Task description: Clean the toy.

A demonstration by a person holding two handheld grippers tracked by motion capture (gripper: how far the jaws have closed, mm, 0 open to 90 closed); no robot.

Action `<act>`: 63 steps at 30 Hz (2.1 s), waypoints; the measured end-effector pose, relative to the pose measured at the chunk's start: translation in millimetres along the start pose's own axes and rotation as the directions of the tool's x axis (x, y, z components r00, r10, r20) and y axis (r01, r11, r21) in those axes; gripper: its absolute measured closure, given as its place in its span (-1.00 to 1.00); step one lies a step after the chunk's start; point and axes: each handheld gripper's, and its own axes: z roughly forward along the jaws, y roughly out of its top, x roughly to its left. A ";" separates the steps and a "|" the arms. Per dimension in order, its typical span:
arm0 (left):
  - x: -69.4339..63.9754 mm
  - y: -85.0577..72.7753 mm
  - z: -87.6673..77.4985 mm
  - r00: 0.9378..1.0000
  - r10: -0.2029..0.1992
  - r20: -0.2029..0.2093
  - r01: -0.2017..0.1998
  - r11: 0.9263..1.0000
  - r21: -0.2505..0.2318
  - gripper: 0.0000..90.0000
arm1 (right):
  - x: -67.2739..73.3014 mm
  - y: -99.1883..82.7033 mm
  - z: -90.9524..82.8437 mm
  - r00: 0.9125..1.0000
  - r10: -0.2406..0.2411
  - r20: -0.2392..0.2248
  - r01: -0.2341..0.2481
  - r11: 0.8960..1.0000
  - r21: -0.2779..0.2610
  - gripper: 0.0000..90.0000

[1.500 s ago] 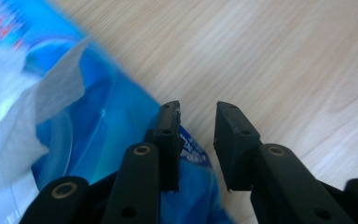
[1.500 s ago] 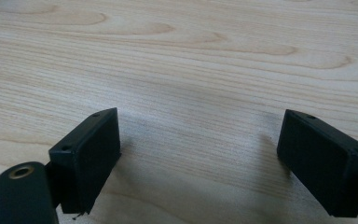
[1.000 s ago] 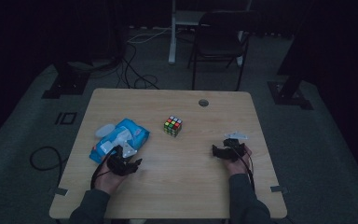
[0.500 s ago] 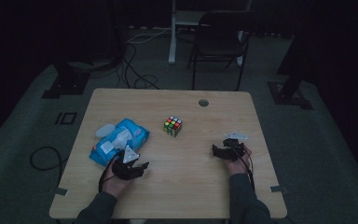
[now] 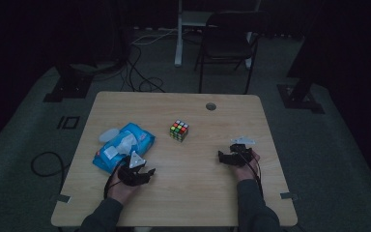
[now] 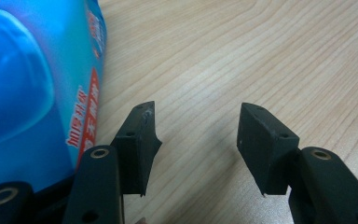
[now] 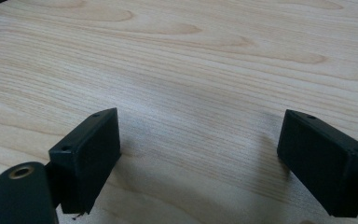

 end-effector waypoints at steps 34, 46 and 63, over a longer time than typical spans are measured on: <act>21.8 19.2 -52.9 0.996 -0.009 -0.087 -0.003 0.991 -0.134 0.05 | 23.2 13.8 -16.8 0.992 -0.079 -0.095 0.073 0.995 -0.066 -0.42; 73.6 41.8 -62.7 0.972 -0.065 -0.226 0.049 0.996 -0.074 -0.06 | 31.8 15.5 -18.0 0.990 -0.091 -0.108 0.082 0.993 -0.082 -0.42; 88.2 49.5 -41.2 0.967 -0.087 -0.239 0.094 0.995 0.017 0.43 | 32.2 13.0 -16.1 0.991 -0.091 -0.101 0.084 0.994 -0.074 -0.42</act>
